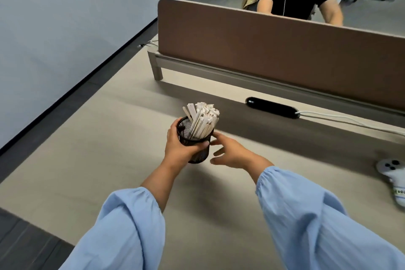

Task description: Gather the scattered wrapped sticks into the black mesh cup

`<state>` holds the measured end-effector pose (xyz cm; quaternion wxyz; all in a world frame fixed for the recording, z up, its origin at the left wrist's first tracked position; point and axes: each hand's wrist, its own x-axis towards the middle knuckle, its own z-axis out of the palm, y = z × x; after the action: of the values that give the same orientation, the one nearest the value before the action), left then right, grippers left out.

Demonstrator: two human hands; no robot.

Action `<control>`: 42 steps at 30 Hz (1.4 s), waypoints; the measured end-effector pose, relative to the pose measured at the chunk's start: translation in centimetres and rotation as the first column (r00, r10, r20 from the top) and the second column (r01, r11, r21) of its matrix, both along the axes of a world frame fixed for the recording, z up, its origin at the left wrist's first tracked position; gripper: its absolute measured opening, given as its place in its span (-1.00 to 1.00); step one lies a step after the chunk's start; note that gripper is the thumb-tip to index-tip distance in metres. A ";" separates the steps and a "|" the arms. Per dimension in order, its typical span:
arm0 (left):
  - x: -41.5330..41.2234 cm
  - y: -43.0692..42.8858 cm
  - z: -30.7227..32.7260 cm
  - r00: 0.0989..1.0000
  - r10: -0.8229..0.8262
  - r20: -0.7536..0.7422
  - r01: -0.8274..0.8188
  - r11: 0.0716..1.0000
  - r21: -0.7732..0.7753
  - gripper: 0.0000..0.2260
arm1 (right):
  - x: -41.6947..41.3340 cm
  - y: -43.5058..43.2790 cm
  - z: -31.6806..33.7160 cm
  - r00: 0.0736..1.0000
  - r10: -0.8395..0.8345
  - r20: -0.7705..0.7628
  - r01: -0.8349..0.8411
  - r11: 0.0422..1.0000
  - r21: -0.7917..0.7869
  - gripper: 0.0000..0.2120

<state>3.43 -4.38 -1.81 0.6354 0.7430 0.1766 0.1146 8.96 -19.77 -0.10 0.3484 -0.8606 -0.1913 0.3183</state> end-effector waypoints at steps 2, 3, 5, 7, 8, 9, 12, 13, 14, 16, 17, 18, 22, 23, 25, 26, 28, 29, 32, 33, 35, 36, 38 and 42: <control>0.9 2.0 0.3 0.993 -0.118 -0.015 0.116 0.989 -0.091 -0.20 | 0.5 2.2 0.0 0.998 -0.052 0.034 0.048 0.995 0.091 -0.21; 1.1 2.9 0.6 0.980 -0.195 -0.021 0.192 0.975 -0.115 -0.22 | 0.8 3.0 0.3 0.993 -0.104 0.051 0.097 0.988 0.120 -0.25; 2.5 6.0 1.2 0.933 -0.356 -0.051 0.344 0.926 -0.157 -0.30 | 2.0 5.1 0.6 0.977 -0.187 0.100 0.172 0.975 0.142 -0.33; 4.1 9.1 1.4 0.876 -0.474 -0.089 0.456 0.875 -0.163 -0.38 | 3.1 6.9 0.4 0.959 -0.243 0.148 0.215 0.960 0.179 -0.37; 5.1 10.4 1.4 0.857 -0.504 -0.105 0.487 0.860 -0.151 -0.41 | 3.7 8.0 0.1 0.951 -0.268 0.154 0.236 0.952 0.195 -0.38; 6.0 11.5 1.2 0.855 -0.502 -0.131 0.487 0.863 -0.131 -0.42 | 4.3 9.0 -0.1 0.947 -0.283 0.151 0.251 0.947 0.199 -0.38; 8.9 14.1 0.5 0.902 -0.393 -0.176 0.389 0.919 -0.057 -0.47 | 6.4 12.3 -0.9 0.935 -0.336 0.109 0.308 0.927 0.213 -0.37; 10.0 14.9 0.2 0.912 -0.370 -0.179 0.368 0.929 -0.045 -0.49 | 7.2 13.5 -1.1 0.931 -0.353 0.089 0.327 0.918 0.224 -0.36; 10.7 15.4 0.1 0.918 -0.354 -0.177 0.351 0.935 -0.049 -0.52 | 7.9 14.4 -1.3 0.930 -0.361 0.070 0.338 0.914 0.224 -0.35; 12.7 17.2 -0.4 0.936 -0.298 -0.188 0.293 0.954 -0.058 -0.56 | 9.9 16.7 -1.5 0.931 -0.363 0.032 0.346 0.908 0.238 -0.36; 13.5 17.9 -0.6 0.945 -0.262 -0.198 0.255 0.965 -0.058 -0.57 | 10.8 17.7 -1.7 0.932 -0.361 0.016 0.346 0.905 0.246 -0.38; 14.4 18.7 -1.1 0.949 -0.232 -0.212 0.224 0.973 -0.058 -0.58 | 11.6 18.6 -1.8 0.933 -0.360 0.008 0.347 0.905 0.245 -0.39; 17.6 21.3 -3.5 0.950 -0.183 -0.251 0.174 0.983 -0.056 -0.62 | 14.5 21.2 -3.0 0.924 -0.382 -0.018 0.379 0.910 0.165 -0.43; 18.2 21.7 -3.8 0.951 -0.176 -0.253 0.168 0.984 -0.055 -0.62 | 15.1 21.6 -3.2 0.926 -0.378 -0.018 0.376 0.915 0.147 -0.47; 19.2 22.1 -4.3 0.956 -0.171 -0.240 0.159 0.985 -0.069 -0.63 | 16.2 22.3 -3.4 0.938 -0.347 0.013 0.344 0.933 0.102 -0.51; 19.6 22.2 -4.5 0.959 -0.169 -0.227 0.154 0.985 -0.082 -0.62 | 16.6 22.6 -3.5 0.940 -0.340 0.032 0.336 0.937 0.095 -0.49; 20.1 22.5 -4.8 0.963 -0.165 -0.212 0.145 0.984 -0.104 -0.56 | 17.1 23.0 -3.3 0.939 -0.338 0.067 0.331 0.939 0.089 -0.41; 20.3 22.6 -4.8 0.964 -0.164 -0.207 0.145 0.984 -0.107 -0.53 | 17.4 23.1 -3.3 0.939 -0.332 0.084 0.325 0.942 0.087 -0.39; 20.8 22.8 -4.9 0.966 -0.187 -0.181 0.169 0.980 -0.105 -0.49 | 17.8 23.5 -3.3 0.943 -0.315 0.102 0.307 0.948 0.086 -0.39; 20.9 22.7 -4.5 0.965 -0.189 -0.181 0.171 0.979 -0.110 -0.49 | 17.9 23.6 -3.1 0.943 -0.318 0.102 0.310 0.947 0.082 -0.39; 20.9 22.4 -4.2 0.965 -0.184 -0.190 0.161 0.979 -0.127 -0.50 | 17.9 23.6 -3.0 0.943 -0.318 0.099 0.311 0.947 0.079 -0.40; 21.0 22.5 -4.5 0.964 -0.176 -0.199 0.155 0.981 -0.119 -0.50 | 17.9 23.6 -3.0 0.945 -0.311 0.102 0.304 0.949 0.079 -0.40; 20.8 22.4 -4.6 0.952 -0.161 -0.262 0.149 0.987 -0.067 -0.52 | 17.8 23.4 -3.0 0.953 -0.287 0.096 0.281 0.957 0.066 -0.42; 19.6 21.9 -3.9 0.923 -0.136 -0.359 0.161 0.986 0.041 -0.51 | 17.0 22.0 -2.3 0.967 -0.233 0.102 0.237 0.971 -0.033 -0.33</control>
<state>23.00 17.48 -5.71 0.5735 0.7844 0.2275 -0.0637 25.94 2.25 -2.44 0.3544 -0.8993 -0.0974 0.2369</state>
